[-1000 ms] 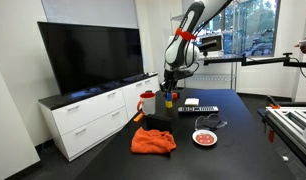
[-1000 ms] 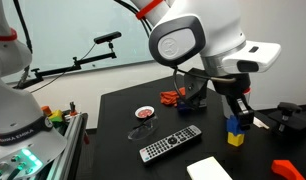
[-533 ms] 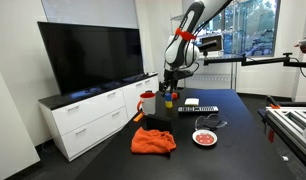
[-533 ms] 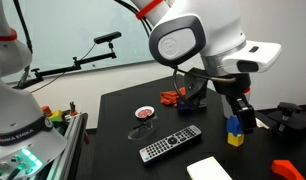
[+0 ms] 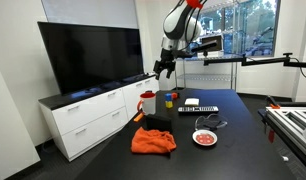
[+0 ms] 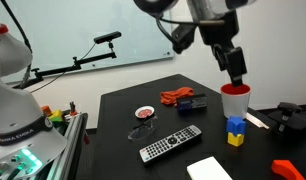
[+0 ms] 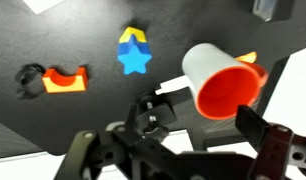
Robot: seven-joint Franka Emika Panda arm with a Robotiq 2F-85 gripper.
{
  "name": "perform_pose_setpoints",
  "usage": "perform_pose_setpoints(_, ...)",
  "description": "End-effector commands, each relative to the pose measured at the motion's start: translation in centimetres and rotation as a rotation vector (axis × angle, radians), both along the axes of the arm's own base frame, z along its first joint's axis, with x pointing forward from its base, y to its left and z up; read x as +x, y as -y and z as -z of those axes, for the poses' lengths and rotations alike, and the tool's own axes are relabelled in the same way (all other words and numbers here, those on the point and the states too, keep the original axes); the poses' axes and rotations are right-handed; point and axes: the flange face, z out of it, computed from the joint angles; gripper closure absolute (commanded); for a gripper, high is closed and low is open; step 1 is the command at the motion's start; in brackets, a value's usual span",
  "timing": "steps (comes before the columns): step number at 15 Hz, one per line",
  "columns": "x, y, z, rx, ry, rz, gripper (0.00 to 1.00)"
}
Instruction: Put the blue block on the yellow block
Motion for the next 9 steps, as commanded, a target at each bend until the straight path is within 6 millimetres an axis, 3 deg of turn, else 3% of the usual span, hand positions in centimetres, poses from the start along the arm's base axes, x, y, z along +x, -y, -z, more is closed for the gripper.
perform_pose_setpoints(1, -4.3, -3.6, -6.3, 0.070, -0.033, -0.136, 0.00)
perform_pose_setpoints(4, -6.8, -5.5, -8.6, 0.056, -0.113, -0.212, 0.00)
perform_pose_setpoints(9, -9.3, -7.0, -7.7, -0.027, -0.182, -0.339, 0.00)
